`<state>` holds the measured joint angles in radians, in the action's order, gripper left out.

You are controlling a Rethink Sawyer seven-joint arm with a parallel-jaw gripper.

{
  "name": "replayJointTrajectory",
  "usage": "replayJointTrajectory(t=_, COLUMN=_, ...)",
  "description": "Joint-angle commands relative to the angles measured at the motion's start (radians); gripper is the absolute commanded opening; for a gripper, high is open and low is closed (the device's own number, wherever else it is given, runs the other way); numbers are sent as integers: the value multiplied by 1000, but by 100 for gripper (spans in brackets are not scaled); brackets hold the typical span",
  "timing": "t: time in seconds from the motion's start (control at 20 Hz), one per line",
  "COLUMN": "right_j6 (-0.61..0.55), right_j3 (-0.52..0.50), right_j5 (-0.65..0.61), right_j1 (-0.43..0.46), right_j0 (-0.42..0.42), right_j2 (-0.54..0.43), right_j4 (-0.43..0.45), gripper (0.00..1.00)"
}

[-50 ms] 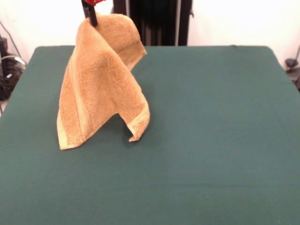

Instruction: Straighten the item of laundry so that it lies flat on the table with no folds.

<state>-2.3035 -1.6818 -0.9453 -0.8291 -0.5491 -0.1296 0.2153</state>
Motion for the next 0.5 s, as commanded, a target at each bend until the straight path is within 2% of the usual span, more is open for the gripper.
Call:
replayJointTrajectory(t=0.05, right_j6=82, right_j3=-92, right_j5=21, right_j1=30, right_j0=22, right_j2=-51, right_j4=38, gripper=0)
replayJointTrajectory(t=0.5, right_j6=68, right_j3=-115, right_j5=19, right_j1=22, right_j0=22, right_j2=-36, right_j4=45, gripper=0)
